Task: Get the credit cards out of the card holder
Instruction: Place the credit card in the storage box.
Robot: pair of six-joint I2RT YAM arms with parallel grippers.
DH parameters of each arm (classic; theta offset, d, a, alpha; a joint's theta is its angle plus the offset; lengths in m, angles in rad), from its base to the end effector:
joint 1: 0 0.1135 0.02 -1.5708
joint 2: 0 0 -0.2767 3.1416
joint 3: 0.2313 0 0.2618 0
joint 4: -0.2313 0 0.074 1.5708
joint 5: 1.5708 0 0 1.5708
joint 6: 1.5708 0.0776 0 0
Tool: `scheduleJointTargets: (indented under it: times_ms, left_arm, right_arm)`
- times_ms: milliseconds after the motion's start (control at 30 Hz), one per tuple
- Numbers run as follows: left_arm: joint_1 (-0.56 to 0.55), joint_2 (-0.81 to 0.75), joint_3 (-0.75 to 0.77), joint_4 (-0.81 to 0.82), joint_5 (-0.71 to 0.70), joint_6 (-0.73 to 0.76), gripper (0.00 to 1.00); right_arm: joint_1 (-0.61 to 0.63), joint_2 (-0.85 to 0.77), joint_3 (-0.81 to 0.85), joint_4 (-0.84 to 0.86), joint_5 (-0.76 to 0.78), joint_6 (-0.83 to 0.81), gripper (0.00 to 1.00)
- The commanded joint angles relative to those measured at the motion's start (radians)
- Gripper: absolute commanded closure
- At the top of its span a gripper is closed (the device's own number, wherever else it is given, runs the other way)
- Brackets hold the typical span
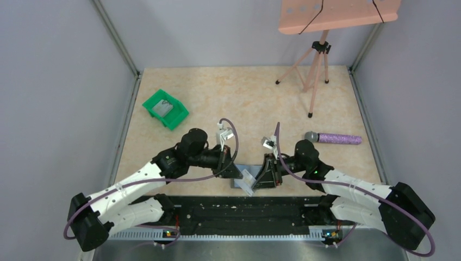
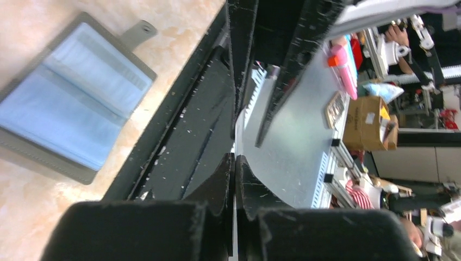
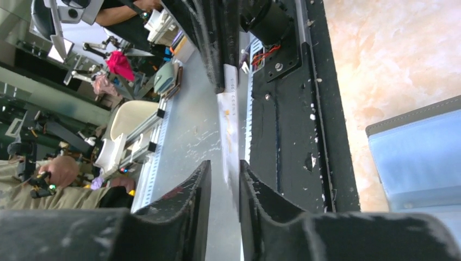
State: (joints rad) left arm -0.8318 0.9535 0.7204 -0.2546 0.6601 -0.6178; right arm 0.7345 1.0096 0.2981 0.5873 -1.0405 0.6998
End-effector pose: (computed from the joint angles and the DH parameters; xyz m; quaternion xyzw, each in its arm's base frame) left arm 0.1273 -0.2103 0.2753 0.2527 0.7882 -0.5312 0.1809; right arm 0.1164 0.1953 0.2128 -0.3402 0.6446 0.6583 0.1879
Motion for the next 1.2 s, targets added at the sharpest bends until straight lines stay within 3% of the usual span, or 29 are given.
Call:
scheduleJointTargets:
  times_ms: [0,100,267,533,633,933,1167]
  left_arm:
    - [0.040,-0.022,0.033,0.013,-0.088,0.013,1.00]
    - [0.109,-0.046,0.011,0.016,-0.146,-0.008,1.00]
    - [0.327,-0.079,-0.054,0.049,-0.254,-0.120,1.00]
    - [0.585,-0.089,-0.121,0.136,-0.590,-0.285,1.00]
    - [0.670,-0.082,-0.146,0.232,-0.649,-0.315,1.00]
    - [0.842,0.036,-0.090,0.362,-0.829,-0.322,1.00]
    - [0.986,0.196,0.015,0.394,-0.799,-0.292,1.00]
  right_arm:
    - [-0.008,-0.034,0.074,-0.067,0.070,-0.043,0.63]
    - [-0.007,-0.083,0.104,-0.186,0.165,-0.098,0.44]
    - [-0.007,-0.167,0.129,-0.269,0.307,-0.108,0.30]
    - [-0.007,-0.326,0.017,-0.226,0.616,-0.070,0.27]
    - [-0.007,-0.365,0.000,-0.259,0.704,-0.070,0.27]
    - [-0.007,-0.396,-0.047,-0.287,0.797,-0.101,0.13]
    - [-0.007,-0.318,-0.067,-0.197,0.725,-0.112,0.12]
